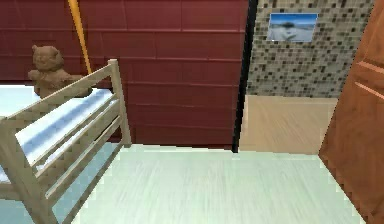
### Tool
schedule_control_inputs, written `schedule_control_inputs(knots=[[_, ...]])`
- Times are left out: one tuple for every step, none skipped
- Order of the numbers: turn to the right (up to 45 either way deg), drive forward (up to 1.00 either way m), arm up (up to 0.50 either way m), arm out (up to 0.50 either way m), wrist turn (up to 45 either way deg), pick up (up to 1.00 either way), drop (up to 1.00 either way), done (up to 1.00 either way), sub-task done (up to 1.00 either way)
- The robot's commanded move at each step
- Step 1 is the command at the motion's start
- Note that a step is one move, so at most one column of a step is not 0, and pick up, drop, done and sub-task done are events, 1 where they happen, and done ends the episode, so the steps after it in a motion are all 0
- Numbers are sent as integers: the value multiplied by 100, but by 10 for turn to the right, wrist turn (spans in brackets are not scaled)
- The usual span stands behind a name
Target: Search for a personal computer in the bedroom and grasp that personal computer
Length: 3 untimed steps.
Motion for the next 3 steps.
schedule_control_inputs(knots=[[90, 0, 0, 0, 0, 0, 0, 0, 0], [0, 10, 0, 0, 0, 0, 0, 0, 0], [-450, 0, 0, 0, 0, 0, 0, 0, 0]])
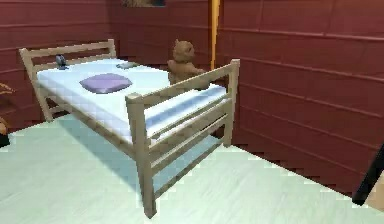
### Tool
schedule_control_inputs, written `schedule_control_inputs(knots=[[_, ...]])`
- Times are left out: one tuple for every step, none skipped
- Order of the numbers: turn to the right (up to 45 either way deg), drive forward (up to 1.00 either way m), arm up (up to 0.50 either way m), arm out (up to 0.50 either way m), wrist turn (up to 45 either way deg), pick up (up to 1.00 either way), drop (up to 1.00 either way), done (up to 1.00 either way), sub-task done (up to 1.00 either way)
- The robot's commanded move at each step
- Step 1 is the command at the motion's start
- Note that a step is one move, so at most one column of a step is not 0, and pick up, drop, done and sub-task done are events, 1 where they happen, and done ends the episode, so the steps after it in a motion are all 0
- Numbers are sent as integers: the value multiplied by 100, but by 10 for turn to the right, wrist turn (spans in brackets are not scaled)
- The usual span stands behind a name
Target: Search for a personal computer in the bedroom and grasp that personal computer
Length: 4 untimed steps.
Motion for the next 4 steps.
schedule_control_inputs(knots=[[-420, 0, 0, 0, 0, 0, 0, 0, 0], [0, 45, 0, 0, 0, 0, 0, 0, 0], [-420, 0, 0, 0, 0, 0, 0, 0, 0], [0, 100, 0, 0, 0, 0, 0, 0, 0]])
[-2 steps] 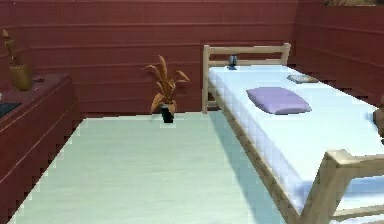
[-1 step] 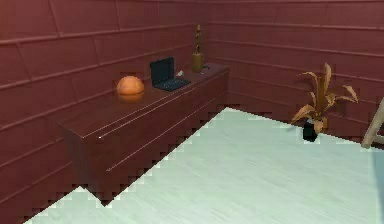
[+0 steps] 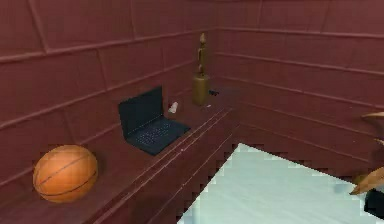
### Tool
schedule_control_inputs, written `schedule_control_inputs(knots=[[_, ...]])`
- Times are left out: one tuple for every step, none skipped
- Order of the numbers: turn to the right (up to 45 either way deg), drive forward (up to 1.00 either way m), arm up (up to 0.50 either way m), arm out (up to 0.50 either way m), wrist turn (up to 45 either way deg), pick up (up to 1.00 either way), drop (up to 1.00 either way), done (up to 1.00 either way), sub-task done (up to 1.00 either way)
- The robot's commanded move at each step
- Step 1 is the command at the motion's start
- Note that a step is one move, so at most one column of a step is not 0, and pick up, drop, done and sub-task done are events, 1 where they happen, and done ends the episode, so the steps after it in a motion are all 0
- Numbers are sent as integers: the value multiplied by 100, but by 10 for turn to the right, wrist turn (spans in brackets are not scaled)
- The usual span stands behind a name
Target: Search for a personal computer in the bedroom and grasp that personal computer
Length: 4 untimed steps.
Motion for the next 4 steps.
schedule_control_inputs(knots=[[-450, 0, 0, 0, 0, 0, 0, 0, 0], [-120, 0, 0, 0, 0, 0, 0, 0, 0], [0, 5, 0, 0, 0, 0, 0, 0, 0], [-390, 0, 0, 0, 0, 0, 0, 0, 0]])
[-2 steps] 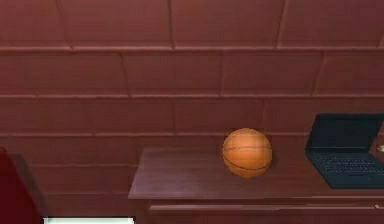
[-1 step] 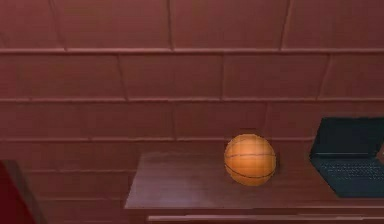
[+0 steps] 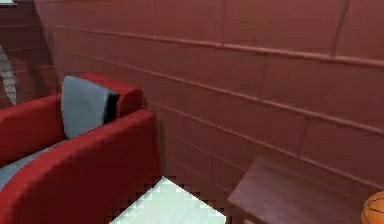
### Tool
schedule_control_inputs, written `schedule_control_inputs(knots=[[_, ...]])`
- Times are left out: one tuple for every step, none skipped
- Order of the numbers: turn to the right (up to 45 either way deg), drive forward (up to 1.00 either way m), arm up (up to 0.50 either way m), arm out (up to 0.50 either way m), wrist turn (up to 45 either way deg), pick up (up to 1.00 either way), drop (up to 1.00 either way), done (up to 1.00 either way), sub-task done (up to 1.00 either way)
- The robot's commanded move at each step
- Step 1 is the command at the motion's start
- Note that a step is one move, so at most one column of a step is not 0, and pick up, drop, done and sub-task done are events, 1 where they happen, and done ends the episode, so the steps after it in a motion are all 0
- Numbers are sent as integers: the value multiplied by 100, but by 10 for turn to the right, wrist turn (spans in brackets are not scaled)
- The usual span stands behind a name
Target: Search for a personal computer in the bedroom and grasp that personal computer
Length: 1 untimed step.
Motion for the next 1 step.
schedule_control_inputs(knots=[[450, 0, 0, 0, 0, 0, 0, 0, 0]])
